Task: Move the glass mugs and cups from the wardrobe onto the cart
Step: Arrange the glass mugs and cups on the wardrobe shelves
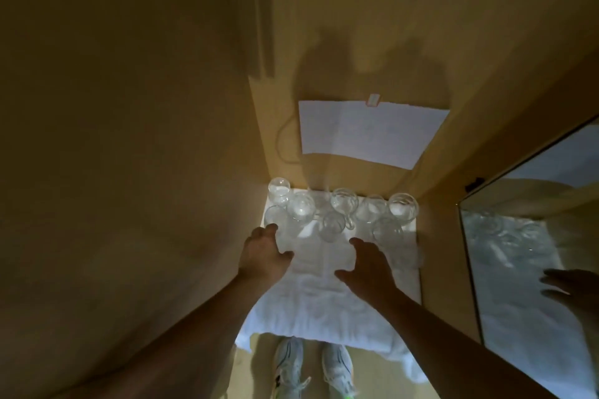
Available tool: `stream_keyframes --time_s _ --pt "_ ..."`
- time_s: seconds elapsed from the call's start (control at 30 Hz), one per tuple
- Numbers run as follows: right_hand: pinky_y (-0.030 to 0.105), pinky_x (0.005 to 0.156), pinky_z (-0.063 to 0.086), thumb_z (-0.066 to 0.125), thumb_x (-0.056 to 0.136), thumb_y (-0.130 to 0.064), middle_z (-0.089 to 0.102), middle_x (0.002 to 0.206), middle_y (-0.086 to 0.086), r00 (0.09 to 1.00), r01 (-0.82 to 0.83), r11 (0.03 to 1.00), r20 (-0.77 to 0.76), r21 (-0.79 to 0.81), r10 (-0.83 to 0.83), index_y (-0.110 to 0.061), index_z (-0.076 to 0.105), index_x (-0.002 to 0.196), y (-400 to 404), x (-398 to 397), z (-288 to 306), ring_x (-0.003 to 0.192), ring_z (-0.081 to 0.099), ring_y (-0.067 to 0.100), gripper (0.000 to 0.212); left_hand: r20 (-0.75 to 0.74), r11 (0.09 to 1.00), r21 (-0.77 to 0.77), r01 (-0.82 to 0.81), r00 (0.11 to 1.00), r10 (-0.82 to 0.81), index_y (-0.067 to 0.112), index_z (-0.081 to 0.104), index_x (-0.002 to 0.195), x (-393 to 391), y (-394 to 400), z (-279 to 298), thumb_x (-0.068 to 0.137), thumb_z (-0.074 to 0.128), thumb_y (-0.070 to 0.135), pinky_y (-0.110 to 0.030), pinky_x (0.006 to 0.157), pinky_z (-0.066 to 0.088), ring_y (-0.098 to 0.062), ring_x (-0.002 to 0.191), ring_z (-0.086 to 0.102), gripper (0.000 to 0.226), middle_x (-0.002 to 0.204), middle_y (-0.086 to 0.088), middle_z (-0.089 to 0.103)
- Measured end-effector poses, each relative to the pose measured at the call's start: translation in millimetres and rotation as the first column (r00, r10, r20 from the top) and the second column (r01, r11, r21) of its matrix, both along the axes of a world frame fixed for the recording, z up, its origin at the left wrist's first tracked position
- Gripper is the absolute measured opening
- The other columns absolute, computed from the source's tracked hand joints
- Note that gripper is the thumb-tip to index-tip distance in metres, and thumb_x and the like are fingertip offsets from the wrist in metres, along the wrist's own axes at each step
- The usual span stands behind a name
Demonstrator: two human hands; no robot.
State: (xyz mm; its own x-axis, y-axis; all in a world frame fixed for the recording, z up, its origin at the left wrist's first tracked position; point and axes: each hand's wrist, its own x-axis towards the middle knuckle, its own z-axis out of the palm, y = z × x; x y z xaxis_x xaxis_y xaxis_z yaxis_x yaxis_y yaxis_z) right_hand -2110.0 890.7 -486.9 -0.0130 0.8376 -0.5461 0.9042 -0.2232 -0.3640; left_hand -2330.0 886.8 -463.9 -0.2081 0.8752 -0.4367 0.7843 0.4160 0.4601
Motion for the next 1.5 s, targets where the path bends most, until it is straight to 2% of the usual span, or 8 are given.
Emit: stream_keyframes --time_s 0.43,0.63,0.77,0.87,1.0,1.1,1.33,1.5 --pt "0.039 0.113 0.034 0.081 0.081 -0.043 0.044 0.151 0.014 0.966 0.228 0.973 -0.138 0.046 -0.22 -0.013 0.034 0.154 55 0 -143 0.14 0.041 0.03 0.091 0.07 0.94 0.09 -0.33 0.943 0.325 0.012 0.035 0.153 -2 38 -125 0.076 0.087 0.034 -0.034 0.105 0.039 -0.031 0.136 0.045 0.095 0.152 -0.011 0.043" --pt "0.039 0.113 0.035 0.087 0.074 -0.042 0.043 0.151 0.013 0.919 0.352 0.93 -0.23 0.11 -0.32 -0.012 0.036 0.153 67 -3 -192 0.138 0.044 0.029 0.098 0.13 0.911 0.126 -0.394 0.917 0.378 0.015 0.033 0.152 2 54 -176 0.068 0.093 0.033 -0.024 0.091 0.037 -0.027 0.127 0.054 0.105 0.145 -0.005 0.051" --pt "0.048 0.108 0.045 0.092 0.069 -0.039 0.041 0.149 0.013 0.887 0.413 0.895 -0.297 0.166 -0.354 -0.013 0.036 0.153 74 -9 -208 0.133 0.049 0.03 0.105 0.134 0.884 0.168 -0.435 0.899 0.417 0.011 0.032 0.153 8 65 -197 0.06 0.098 0.032 -0.04 0.102 0.048 -0.029 0.127 0.056 0.116 0.14 -0.009 0.057" --pt "0.042 0.104 0.046 0.094 0.064 -0.041 0.041 0.144 0.013 0.869 0.449 0.866 -0.335 0.22 -0.366 -0.015 0.042 0.15 77 -10 -218 0.132 0.044 0.026 0.104 0.172 0.857 0.181 -0.483 0.873 0.456 0.008 0.026 0.157 7 76 -207 0.058 0.099 0.031 -0.041 0.104 0.049 -0.029 0.126 0.058 0.125 0.138 -0.011 0.061" --pt "0.031 0.092 0.041 0.092 0.061 -0.049 0.04 0.139 0.007 0.873 0.452 0.853 -0.323 0.259 -0.365 -0.025 0.048 0.147 74 -9 -225 0.127 0.04 0.017 0.1 0.198 0.833 0.219 -0.508 0.859 0.472 0.012 0.047 0.143 1 83 -218 0.06 0.097 0.028 -0.029 0.09 0.05 -0.024 0.111 0.065 0.098 0.116 -0.001 0.068" --pt "0.045 0.091 0.054 0.094 0.062 -0.043 0.042 0.138 0.009 0.856 0.474 0.835 -0.369 0.281 -0.362 -0.022 0.053 0.143 73 -10 -222 0.124 0.047 0.023 0.094 0.23 0.821 0.24 -0.519 0.851 0.471 0.021 0.059 0.119 -1 80 -219 0.06 0.096 0.029 -0.031 0.08 0.053 -0.02 0.092 0.066 0.07 0.095 0.011 0.064" --pt "0.047 0.09 0.057 0.094 0.064 -0.039 0.057 0.12 -0.013 0.815 0.49 0.835 -0.473 0.252 -0.335 -0.021 0.055 0.139 63 -8 -197 0.106 0.062 0.014 0.087 0.189 0.849 0.222 -0.479 0.876 0.444 0.028 0.062 0.115 3 57 -194 0.056 0.097 0.038 -0.008 0.07 0.037 -0.006 0.083 0.058 0.069 0.087 0.025 0.056" --pt "0.045 0.091 0.057 0.094 0.064 -0.039 0.066 0.124 -0.008 0.783 0.514 0.834 -0.506 0.201 -0.361 -0.025 0.057 0.137 62 -10 -146 0.106 0.064 0.014 0.083 0.206 0.864 0.266 -0.428 0.901 0.382 0.024 0.065 0.113 8 51 -139 0.057 0.098 0.032 -0.015 0.068 0.043 -0.011 0.081 0.06 0.065 0.083 0.025 0.057"
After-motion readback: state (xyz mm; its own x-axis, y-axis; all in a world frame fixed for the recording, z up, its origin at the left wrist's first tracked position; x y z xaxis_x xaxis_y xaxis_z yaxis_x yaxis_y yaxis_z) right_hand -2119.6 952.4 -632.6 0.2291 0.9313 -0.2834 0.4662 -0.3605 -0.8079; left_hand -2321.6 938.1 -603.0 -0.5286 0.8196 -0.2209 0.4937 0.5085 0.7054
